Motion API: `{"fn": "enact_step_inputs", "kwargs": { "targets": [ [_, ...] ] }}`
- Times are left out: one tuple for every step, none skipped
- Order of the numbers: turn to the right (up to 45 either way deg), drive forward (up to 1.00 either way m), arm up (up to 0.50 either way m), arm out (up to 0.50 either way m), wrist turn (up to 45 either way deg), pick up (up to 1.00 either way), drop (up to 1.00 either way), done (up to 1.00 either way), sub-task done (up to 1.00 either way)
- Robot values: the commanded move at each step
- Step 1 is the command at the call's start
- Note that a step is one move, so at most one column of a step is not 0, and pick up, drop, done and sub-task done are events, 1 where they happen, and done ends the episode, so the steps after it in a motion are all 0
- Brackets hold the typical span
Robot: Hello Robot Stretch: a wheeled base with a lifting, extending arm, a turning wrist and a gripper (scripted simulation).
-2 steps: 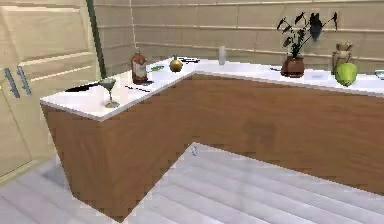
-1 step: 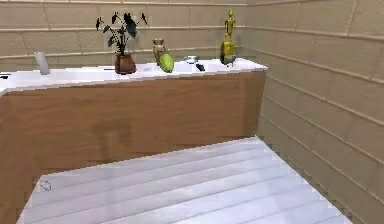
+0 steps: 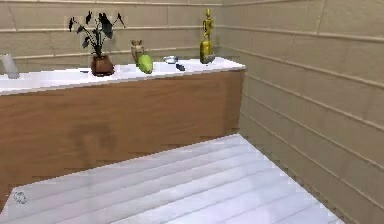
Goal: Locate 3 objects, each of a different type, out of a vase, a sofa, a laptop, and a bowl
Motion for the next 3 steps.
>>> {"fn": "enact_step_inputs", "kwargs": {
  "targets": [
    [0.0,1.0,0.0,0.0,0.0,0.0,0.0,0.0,0.0],
    [3.0,0.0,0.0,0.0,0.0,0.0,0.0,0.0,0.0],
    [0.0,0.4,0.0,0.0,0.0,0.0,0.0,0.0,0.0]
  ]
}}
